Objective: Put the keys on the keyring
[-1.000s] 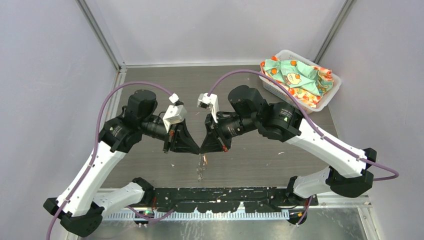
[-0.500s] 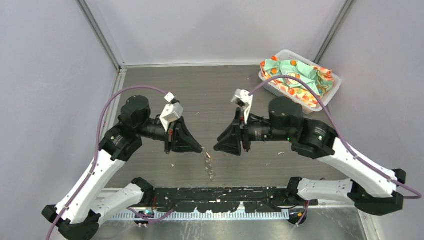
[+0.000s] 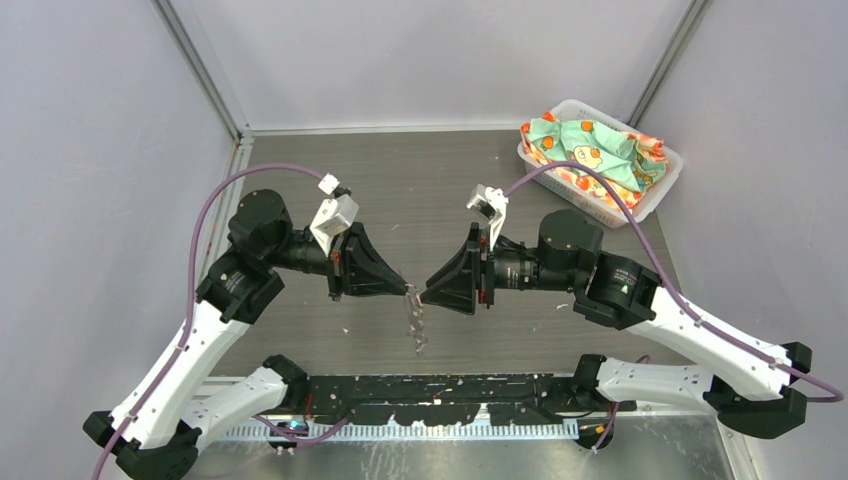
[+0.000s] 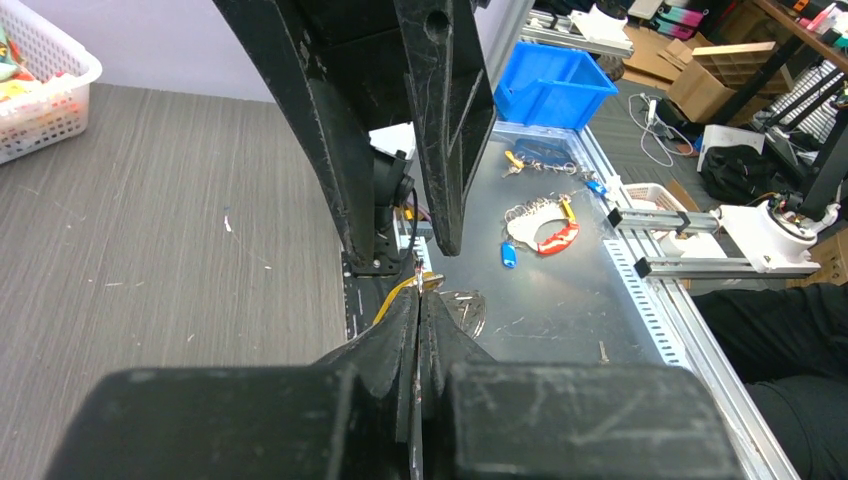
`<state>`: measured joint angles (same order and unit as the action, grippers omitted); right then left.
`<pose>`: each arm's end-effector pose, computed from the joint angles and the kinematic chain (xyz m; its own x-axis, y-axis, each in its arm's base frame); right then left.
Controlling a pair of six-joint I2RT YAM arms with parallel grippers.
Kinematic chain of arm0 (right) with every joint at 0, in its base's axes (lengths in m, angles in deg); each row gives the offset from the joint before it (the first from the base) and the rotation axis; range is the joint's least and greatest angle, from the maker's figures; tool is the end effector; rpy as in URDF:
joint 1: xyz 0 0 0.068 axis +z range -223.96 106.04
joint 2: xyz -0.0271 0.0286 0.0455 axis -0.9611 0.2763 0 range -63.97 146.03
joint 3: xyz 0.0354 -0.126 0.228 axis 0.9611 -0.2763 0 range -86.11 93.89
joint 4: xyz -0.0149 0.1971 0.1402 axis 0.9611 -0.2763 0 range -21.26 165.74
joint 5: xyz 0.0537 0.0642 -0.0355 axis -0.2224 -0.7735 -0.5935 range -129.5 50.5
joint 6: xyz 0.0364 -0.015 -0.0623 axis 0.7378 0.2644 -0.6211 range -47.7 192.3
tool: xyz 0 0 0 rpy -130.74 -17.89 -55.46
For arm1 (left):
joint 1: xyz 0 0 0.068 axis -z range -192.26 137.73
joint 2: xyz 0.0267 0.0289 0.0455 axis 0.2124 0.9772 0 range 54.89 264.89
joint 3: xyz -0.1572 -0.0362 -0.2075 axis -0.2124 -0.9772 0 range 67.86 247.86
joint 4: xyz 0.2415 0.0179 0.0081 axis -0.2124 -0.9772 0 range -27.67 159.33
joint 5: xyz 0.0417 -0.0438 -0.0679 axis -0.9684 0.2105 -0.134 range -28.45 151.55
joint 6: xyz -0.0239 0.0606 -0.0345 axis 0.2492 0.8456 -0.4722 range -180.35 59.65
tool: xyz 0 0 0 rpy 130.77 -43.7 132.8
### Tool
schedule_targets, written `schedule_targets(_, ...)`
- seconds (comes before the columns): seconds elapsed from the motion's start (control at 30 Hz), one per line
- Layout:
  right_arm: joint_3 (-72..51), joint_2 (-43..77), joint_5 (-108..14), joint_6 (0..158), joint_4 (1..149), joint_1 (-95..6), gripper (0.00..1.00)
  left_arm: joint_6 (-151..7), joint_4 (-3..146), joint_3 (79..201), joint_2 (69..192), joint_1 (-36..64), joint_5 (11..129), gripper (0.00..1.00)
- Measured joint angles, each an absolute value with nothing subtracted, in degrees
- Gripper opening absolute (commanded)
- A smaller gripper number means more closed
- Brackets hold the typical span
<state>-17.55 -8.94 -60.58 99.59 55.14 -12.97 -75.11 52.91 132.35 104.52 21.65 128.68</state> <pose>0.0820 0.1938 0.4162 -0.5065 -0.0312 -0.8617 -0.8517 0.1740 0.4943 0.0971 -0.1336 0.4197 -0.2719 0.0635 -0.9602 0.9430 -0.1813 -0.2790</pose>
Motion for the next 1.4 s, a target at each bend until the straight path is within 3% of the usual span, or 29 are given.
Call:
schedule_targets(0.37,-17.7,-8.8,-61.8,101.6,59.5,-13.0,0.09,-75.2,53.0,132.3,104.5,21.6,128.7,0.00)
schedule_targets(0.47,-17.7,-8.6,-62.1,101.6,59.5,-13.0,0.10,-75.1,53.0,132.3,104.4,21.6,128.7,0.00)
schedule_targets(0.6,-17.7,-8.2,-62.1,101.8,59.4,-13.0,0.28,-75.1,53.0,132.3,104.2,21.6,128.6,0.00)
schedule_targets(0.7,-17.7,-8.0,-62.1,102.1,59.4,-13.0,0.32,-75.1,52.9,132.4,104.2,21.6,128.6,0.00)
schedule_targets(1.07,-17.7,-7.3,-63.0,102.2,59.4,-13.0,0.06,-75.0,52.8,132.5,104.1,21.6,128.2,0.00)
schedule_targets(1.4,-17.7,-7.3,-63.2,102.2,58.4,-13.0,0.04,-75.0,52.8,132.5,104.1,21.6,127.3,0.00)
